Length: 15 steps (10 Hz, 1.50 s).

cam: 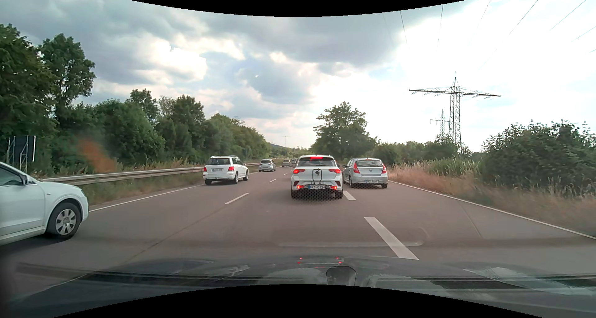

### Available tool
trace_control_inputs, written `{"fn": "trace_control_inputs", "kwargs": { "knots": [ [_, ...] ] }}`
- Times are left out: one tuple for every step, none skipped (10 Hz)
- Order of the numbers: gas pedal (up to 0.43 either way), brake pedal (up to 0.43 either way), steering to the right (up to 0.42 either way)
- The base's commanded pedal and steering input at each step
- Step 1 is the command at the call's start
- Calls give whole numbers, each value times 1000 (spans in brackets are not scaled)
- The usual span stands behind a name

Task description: Follow the waypoints while adhering to traffic rules and regulations

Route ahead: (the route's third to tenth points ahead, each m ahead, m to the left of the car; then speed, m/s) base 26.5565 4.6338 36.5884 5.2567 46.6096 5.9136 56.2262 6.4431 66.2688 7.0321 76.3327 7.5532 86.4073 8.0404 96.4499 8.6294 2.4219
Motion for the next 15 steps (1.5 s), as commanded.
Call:
{"fn": "trace_control_inputs", "kwargs": {
  "knots": [
    [0, 189, 3],
    [0, 183, 3],
    [0, 183, 3],
    [0, 177, 2],
    [0, 177, 2],
    [0, 177, 2],
    [0, 177, 2],
    [0, 177, 2],
    [0, 171, 2],
    [0, 165, 2],
    [0, 165, 2],
    [0, 165, 1],
    [0, 165, 1],
    [0, 159, 1],
    [0, 146, 1]
  ]
}}
